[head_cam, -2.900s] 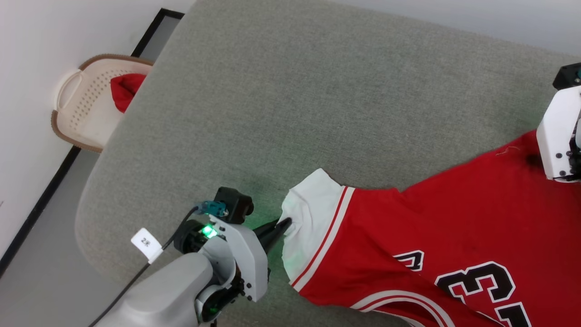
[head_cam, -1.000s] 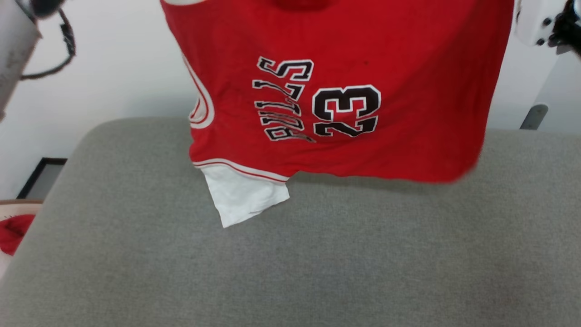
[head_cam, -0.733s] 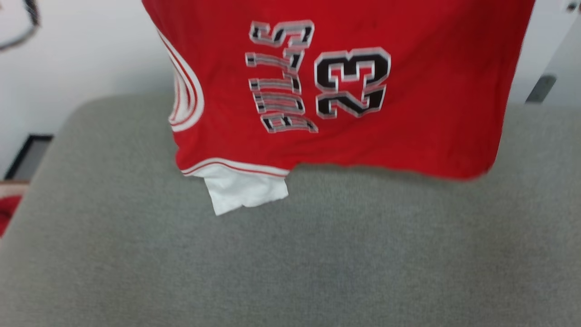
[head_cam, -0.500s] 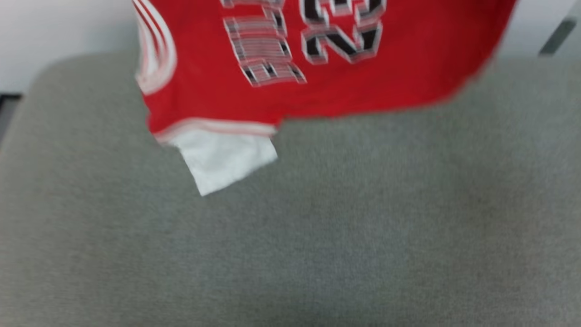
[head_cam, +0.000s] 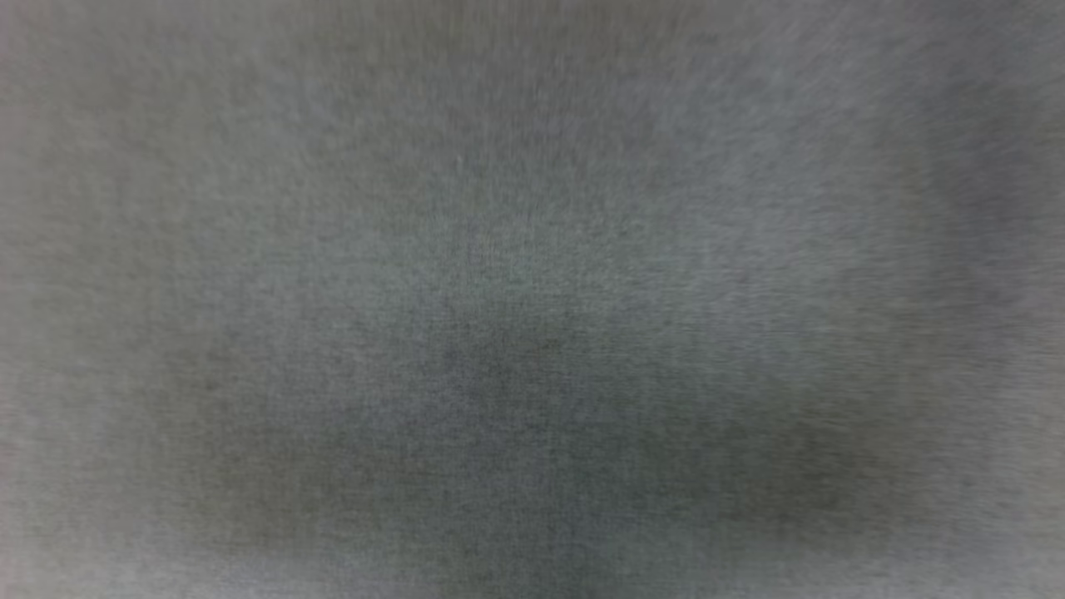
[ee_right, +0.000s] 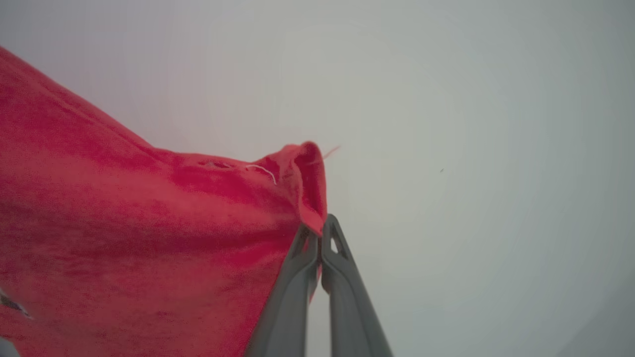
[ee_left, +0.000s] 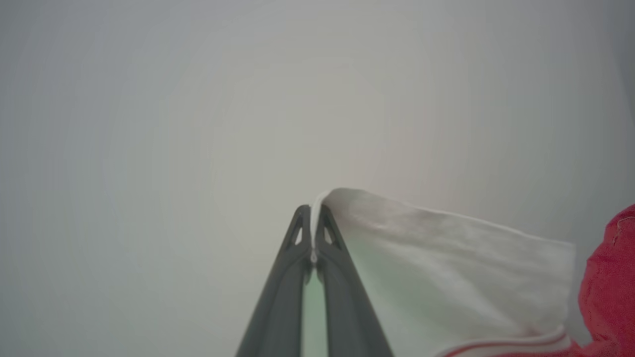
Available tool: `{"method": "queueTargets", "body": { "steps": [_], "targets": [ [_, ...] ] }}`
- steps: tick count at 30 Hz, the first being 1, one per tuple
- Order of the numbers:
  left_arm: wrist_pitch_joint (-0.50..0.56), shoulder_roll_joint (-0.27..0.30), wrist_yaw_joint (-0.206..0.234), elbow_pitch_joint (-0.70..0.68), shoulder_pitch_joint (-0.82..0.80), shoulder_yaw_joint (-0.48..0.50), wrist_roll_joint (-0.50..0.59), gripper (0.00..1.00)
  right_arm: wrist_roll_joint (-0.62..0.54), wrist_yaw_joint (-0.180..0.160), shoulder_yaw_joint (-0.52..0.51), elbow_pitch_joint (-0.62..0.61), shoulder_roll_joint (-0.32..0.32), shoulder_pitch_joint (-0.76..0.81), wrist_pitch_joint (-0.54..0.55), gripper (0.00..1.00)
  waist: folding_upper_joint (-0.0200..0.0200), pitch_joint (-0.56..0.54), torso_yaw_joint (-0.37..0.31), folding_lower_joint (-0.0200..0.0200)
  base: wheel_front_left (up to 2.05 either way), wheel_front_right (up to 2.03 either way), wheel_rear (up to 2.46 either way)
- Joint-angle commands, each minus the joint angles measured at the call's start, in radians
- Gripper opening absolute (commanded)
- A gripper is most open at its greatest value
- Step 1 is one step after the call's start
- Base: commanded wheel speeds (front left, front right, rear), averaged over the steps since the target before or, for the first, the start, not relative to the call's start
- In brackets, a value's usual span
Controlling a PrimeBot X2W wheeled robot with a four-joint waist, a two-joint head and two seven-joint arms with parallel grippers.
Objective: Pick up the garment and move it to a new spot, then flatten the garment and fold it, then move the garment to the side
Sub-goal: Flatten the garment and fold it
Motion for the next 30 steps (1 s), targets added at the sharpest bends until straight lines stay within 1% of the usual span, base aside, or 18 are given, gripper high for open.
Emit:
{"method": "queueTargets", "body": {
  "steps": [1,6,9,12,15,17,19,22,24,27,30],
  "targets": [
    [-0.004,0.012,-0.003,-0.018,0.043,0.028,0.01,0.0,-0.014,-0.001,-0.009,0.017,0.008,0.025,-0.007,0.0,-0.0001,0.183,0.053,0.0,0.0,0.0,0.0],
    [-0.004,0.018,-0.008,-0.107,0.227,0.142,0.058,0.0,-0.027,-0.001,0.007,0.086,0.017,0.083,-0.015,0.0,-0.0001,0.163,0.084,0.0,0.0,0.0,0.0],
    [-0.005,0.018,-0.022,-0.119,0.322,0.173,0.079,0.0,0.002,-0.001,0.042,0.114,0.015,0.121,-0.017,0.0,-0.0001,0.127,0.105,0.0,0.0,0.0,0.0],
    [-0.005,0.007,-0.039,-0.104,0.411,0.167,0.067,0.0,0.054,-0.001,0.081,0.128,-0.005,0.16,-0.017,0.0,-0.0001,0.076,0.121,0.0,0.0,0.0,0.0],
    [0.027,-0.001,-0.049,-0.089,0.476,0.118,0.035,0.0,0.137,-0.001,0.114,0.157,-0.019,0.206,-0.017,0.0,-0.0001,0.011,0.137,0.0,0.0,0.0,0.0],
    [0.061,0.002,-0.052,-0.121,0.534,0.068,-0.002,0.0,0.193,-0.001,0.146,0.176,-0.031,0.249,-0.016,0.0,-0.0001,-0.038,0.146,0.0,0.0,0.0,0.0],
    [0.116,0.032,-0.049,-0.177,0.59,0.013,-0.045,0.0,0.265,-0.001,0.183,0.186,-0.041,0.294,-0.006,0.0,-0.0001,-0.087,0.15,0.0,0.0,0.0,0.0],
    [0.193,0.073,-0.05,-0.263,0.672,-0.052,-0.119,0.0,0.354,-0.001,0.248,0.172,-0.073,0.373,0.005,0.0,-0.0001,-0.164,0.157,0.0,0.0,0.0,0.0],
    [0.246,0.113,-0.05,-0.321,0.731,-0.092,-0.153,0.0,0.416,-0.001,0.29,0.147,-0.096,0.432,0.019,0.0,-0.0001,-0.209,0.157,0.0,0.0,0.0,0.0],
    [0.301,0.174,-0.048,-0.406,0.827,-0.118,-0.2,0.0,0.515,-0.001,0.338,0.09,-0.139,0.52,0.047,0.0,-0.0001,-0.271,0.156,0.0,0.0,0.0,0.0],
    [0.348,0.226,-0.014,-0.515,0.93,-0.133,-0.254,0.0,0.608,-0.001,0.386,0.012,-0.188,0.617,0.087,0.0,-0.0001,-0.321,0.152,0.0,0.0,0.0,0.0]
  ]
}}
